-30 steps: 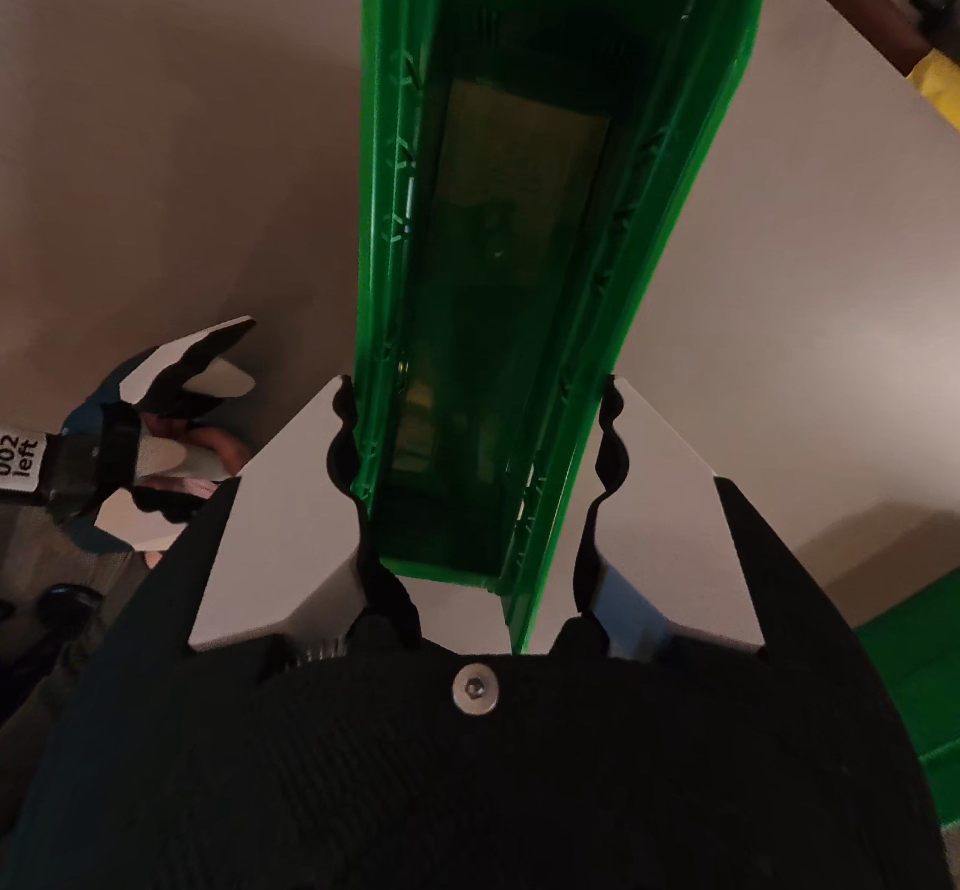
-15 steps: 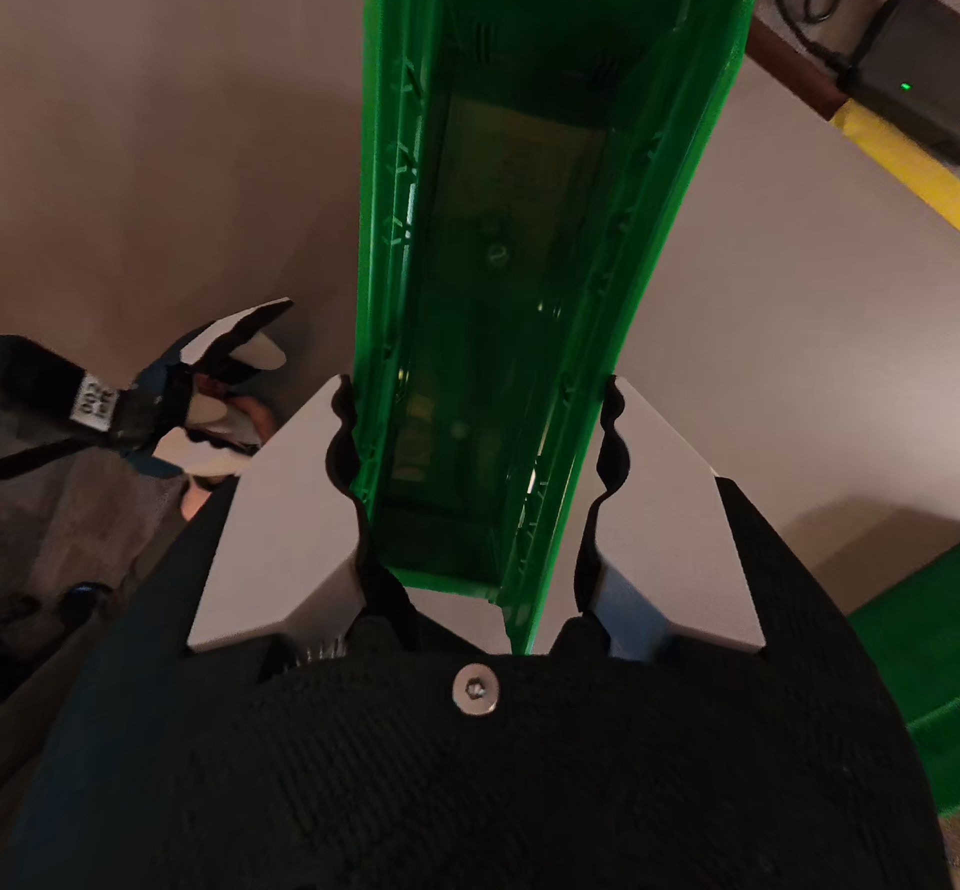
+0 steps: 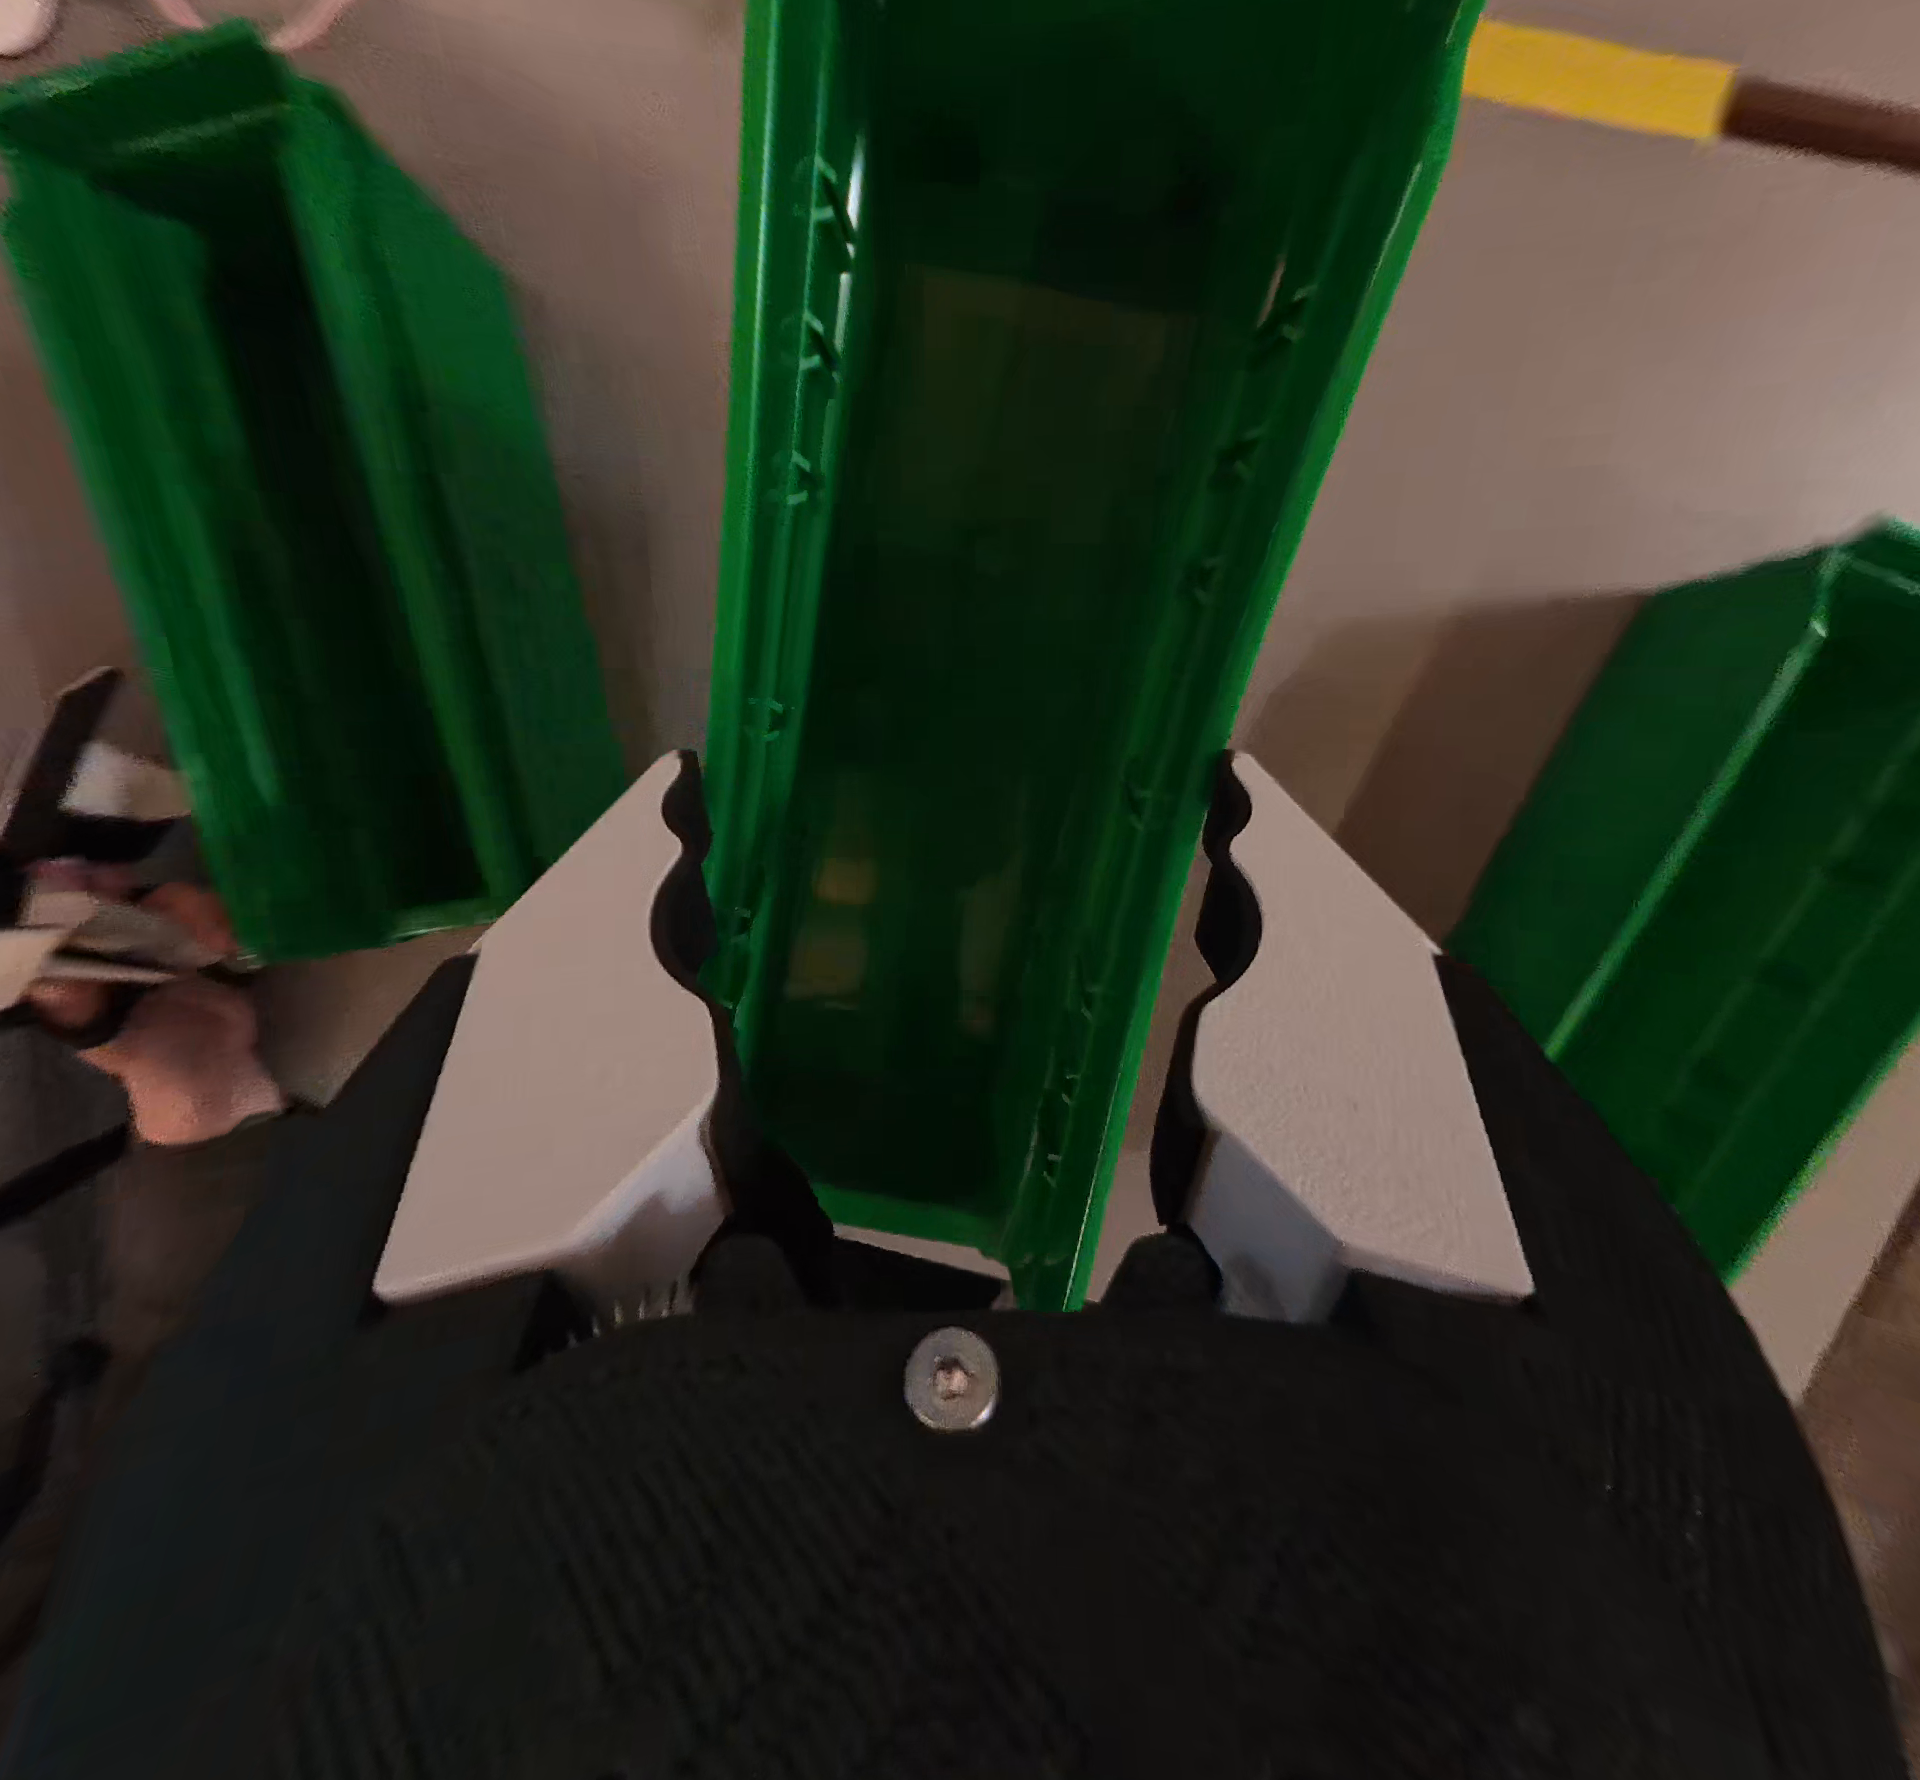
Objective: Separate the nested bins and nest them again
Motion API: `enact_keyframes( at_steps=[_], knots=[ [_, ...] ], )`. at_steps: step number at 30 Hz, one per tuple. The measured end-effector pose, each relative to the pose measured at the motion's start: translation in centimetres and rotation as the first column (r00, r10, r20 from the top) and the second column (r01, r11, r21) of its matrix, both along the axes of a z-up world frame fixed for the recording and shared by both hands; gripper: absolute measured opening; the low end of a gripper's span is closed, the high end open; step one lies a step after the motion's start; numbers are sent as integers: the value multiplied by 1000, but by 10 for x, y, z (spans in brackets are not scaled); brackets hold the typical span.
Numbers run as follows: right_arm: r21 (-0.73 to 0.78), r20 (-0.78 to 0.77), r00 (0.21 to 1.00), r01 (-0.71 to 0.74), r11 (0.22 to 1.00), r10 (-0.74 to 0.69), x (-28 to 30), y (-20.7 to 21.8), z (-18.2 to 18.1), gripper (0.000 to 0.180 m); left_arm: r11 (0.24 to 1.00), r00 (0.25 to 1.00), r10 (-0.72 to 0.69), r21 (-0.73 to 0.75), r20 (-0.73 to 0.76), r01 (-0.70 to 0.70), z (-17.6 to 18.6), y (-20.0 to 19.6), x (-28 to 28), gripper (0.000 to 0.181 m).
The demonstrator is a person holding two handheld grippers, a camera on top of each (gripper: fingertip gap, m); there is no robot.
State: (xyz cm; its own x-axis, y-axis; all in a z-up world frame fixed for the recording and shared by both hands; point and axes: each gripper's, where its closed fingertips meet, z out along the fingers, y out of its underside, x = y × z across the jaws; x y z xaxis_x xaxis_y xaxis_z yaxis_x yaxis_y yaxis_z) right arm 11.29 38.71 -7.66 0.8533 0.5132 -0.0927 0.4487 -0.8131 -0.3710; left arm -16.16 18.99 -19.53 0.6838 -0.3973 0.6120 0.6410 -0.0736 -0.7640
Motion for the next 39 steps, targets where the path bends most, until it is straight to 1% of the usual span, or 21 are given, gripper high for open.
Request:
enact_keyframes(
  at_steps=[4, 6, 10, 12, 13, 14, 19, 20, 21, 23, 25, 26, 27, 29, 30, 31, 32, 33, 36, 38, 39],
  knots=[
    [-32, 68, 992, 107, 994, -105, 68, 19, -45, 96, 1000, 1000, 4, -11, -18, -4, -2, 2, 1, 122],
    [-59, 72, 988, 143, 988, -139, 92, 25, -70, 96, 1000, 1000, 7, -16, -26, -7, -3, 2, 1, 122],
    [-89, 51, 982, 185, 979, -181, 121, 33, -116, 97, 1000, 999, 10, -24, -46, -12, -4, 3, 3, 122],
    [-95, 68, 980, 193, 977, -187, 130, 35, -135, 97, 1000, 999, 10, -28, -52, -12, -5, 4, 4, 122],
    [-93, 80, 978, 199, 976, -192, 134, 35, -142, 100, 1000, 998, 10, -28, -54, -12, -5, 4, 4, 122],
    [-72, 78, 979, 195, 978, -190, 135, 38, -144, 98, 1000, 998, 12, -27, -55, -13, -5, 4, 4, 122],
    [-25, 119, 976, 189, 982, -185, 133, 40, -148, 112, 1000, 998, 12, -27, -57, -14, -5, 3, 4, 122],
    [-25, 128, 973, 195, 980, -191, 132, 39, -147, 121, 1000, 998, 13, -26, -57, -14, -5, 3, 4, 123],
    [-28, 127, 972, 204, 979, -199, 128, 38, -144, 142, 1000, 998, 14, -24, -57, -15, -4, 3, 4, 123],
    [44, 118, 975, 184, 982, -188, 111, 43, -124, 155, 1000, 998, 17, -25, -58, -19, -5, 3, 3, 123],
    [157, 170, 980, 76, 985, -102, 81, 46, -97, 156, 999, 998, 18, -29, -62, -20, -5, 4, 3, 123],
    [173, 171, 985, 7, 985, -37, 54, 40, -87, 154, 999, 998, 17, -31, -66, -19, -5, 4, 4, 123],
    [164, 134, 990, -63, 984, 41, 20, 30, -80, 154, 999, 998, 17, -30, -67, -19, -5, 4, 4, 123],
    [94, -49, 978, -195, 976, 200, -63, -6, -70, 154, 1000, 998, 18, -20, -63, -20, -4, 2, 4, 124],
    [54, -148, 952, -263, 963, 268, -103, -28, -64, 154, 1000, 998, 21, -13, -56, -21, -3, 1, 3, 124],
    [26, -208, 924, -323, 946, 321, -135, -47, -61, 154, 1000, 999, 24, -6, -47, -24, -2, 0, 2, 124],
    [14, -218, 905, -372, 928, 366, -160, -62, -63, 154, 1000, 999, 28, 0, -37, -28, -1, -2, 0, 124],
    [20, -178, 897, -408, 913, 405, -178, -71, -68, 155, 1000, 999, 28, 5, -27, -28, 0, -2, -1, 123],
    [45, 39, 872, -490, 871, 489, -210, -81, -96, 159, 1000, 1000, 19, 8, -12, -19, 1, -3, -1, 123],
    [13, 122, 857, -506, 863, 501, -223, -86, -113, 158, 1000, 1000, 15, 5, -16, -15, 0, -3, 0, 124],
    [-6, 149, 856, -500, 866, 495, -226, -87, -119, 154, 1000, 1000, 14, 3, -21, -14, 0, -2, 0, 124]
  ],
)
